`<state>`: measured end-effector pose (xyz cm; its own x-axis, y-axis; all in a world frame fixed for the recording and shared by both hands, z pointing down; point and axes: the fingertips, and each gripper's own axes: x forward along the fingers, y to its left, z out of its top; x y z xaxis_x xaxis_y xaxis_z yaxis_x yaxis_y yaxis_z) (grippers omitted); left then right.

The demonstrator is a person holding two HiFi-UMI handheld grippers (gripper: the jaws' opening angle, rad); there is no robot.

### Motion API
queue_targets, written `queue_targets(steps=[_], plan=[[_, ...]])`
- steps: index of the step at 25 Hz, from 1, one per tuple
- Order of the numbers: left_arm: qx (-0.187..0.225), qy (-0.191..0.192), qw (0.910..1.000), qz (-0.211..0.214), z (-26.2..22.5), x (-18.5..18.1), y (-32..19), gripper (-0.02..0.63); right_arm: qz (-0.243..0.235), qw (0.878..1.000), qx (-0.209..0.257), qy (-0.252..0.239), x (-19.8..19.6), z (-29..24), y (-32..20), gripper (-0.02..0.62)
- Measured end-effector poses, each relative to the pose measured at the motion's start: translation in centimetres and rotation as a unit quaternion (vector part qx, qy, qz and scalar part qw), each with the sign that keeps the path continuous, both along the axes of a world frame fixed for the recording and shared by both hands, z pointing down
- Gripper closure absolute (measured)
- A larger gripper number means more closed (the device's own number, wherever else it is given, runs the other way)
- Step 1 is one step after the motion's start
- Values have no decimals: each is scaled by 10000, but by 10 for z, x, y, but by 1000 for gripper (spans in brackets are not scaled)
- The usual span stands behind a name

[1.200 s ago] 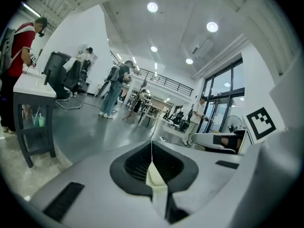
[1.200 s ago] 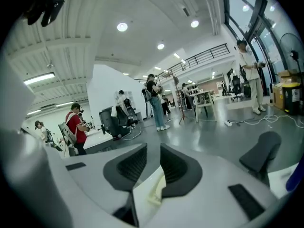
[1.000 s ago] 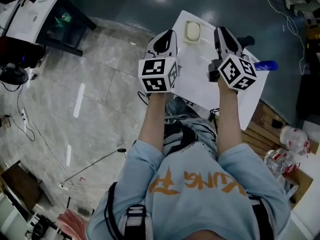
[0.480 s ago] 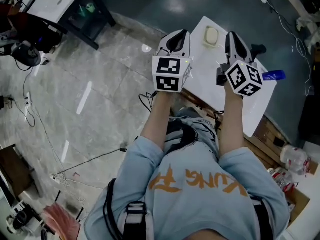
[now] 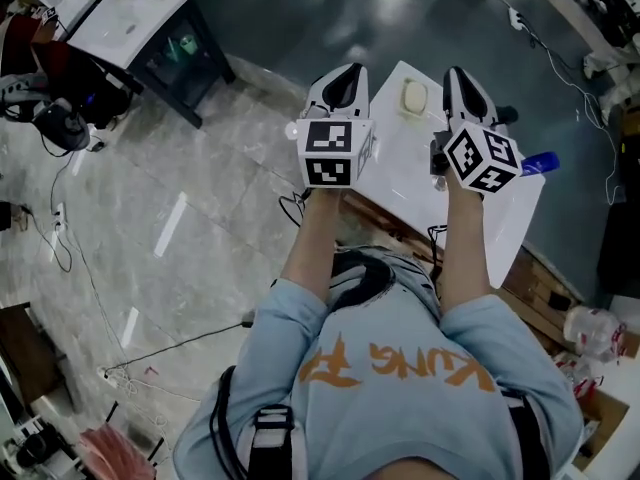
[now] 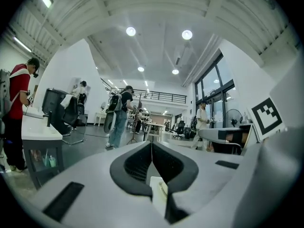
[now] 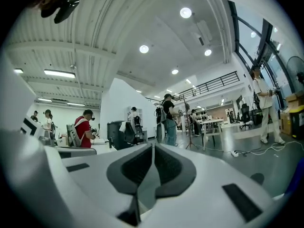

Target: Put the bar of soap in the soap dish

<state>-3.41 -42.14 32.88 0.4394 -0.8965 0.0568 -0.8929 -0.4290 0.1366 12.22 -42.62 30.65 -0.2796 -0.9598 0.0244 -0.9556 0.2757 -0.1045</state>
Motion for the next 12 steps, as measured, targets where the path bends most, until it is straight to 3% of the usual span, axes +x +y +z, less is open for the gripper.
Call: queue_targets(steps=[7, 12], plan=[[13, 34, 10000, 87, 2, 7, 11, 581, 90, 9999, 93, 72, 9, -1, 13, 557], [-86, 119, 9999, -90, 6, -12, 9, 581, 62, 9998, 89, 165, 2, -2, 17, 557]])
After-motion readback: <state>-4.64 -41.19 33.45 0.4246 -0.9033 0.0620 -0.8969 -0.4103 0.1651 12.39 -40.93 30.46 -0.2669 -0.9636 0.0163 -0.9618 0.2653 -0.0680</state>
